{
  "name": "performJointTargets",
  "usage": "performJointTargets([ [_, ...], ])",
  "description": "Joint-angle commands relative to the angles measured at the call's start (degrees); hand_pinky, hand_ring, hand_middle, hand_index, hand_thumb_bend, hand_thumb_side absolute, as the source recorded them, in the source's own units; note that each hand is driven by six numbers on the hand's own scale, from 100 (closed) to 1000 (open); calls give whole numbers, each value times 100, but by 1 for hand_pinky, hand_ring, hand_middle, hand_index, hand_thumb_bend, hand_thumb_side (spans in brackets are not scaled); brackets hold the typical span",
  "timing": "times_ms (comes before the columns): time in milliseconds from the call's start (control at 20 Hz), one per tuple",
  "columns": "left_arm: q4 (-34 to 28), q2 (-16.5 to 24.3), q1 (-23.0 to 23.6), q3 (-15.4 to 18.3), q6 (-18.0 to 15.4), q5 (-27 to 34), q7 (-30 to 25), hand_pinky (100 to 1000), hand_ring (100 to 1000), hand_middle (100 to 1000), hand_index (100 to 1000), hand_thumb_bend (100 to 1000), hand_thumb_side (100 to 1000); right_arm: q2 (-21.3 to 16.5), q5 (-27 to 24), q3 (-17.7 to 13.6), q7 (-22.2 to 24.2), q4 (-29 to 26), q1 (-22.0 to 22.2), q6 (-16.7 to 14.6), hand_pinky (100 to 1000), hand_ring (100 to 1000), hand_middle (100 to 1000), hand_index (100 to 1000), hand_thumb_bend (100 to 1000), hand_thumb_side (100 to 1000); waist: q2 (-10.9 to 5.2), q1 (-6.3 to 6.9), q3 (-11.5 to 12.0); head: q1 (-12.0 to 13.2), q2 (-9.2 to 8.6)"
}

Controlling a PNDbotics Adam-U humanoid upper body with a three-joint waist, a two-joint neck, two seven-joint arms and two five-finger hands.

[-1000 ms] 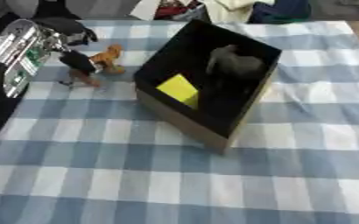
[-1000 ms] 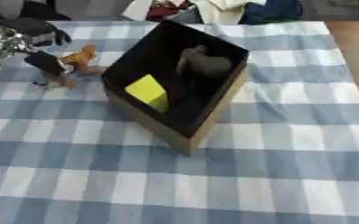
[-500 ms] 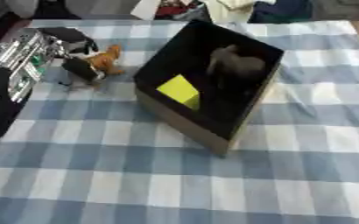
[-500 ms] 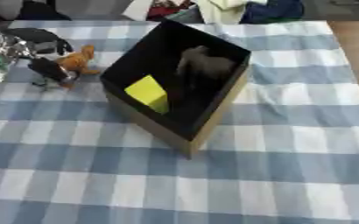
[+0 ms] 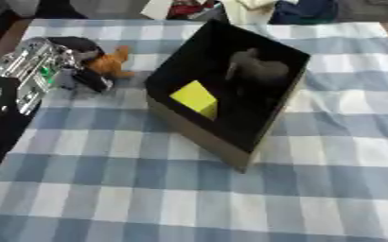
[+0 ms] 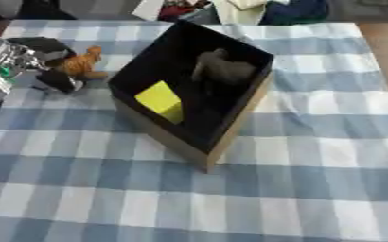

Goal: Pick up objects on the table and place them in the box.

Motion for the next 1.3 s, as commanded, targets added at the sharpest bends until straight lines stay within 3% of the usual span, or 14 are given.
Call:
performJointTargets([
  [50, -33, 155, -115, 45, 0, 123, 29, 663, 729, 556, 738, 100, 530, -145, 33, -15, 5, -20, -74, -15, 1000, 961, 694, 900, 100, 786, -139, 3, 17, 4, -39],
  [1300, -326, 241, -198, -33, -162, 314, -210, 583, 647, 495, 684, 100, 261, -17, 2, -21, 5, -85, 120, 80, 1000, 962, 693, 901, 100, 768, -405, 17, 92, -74, 161],
])
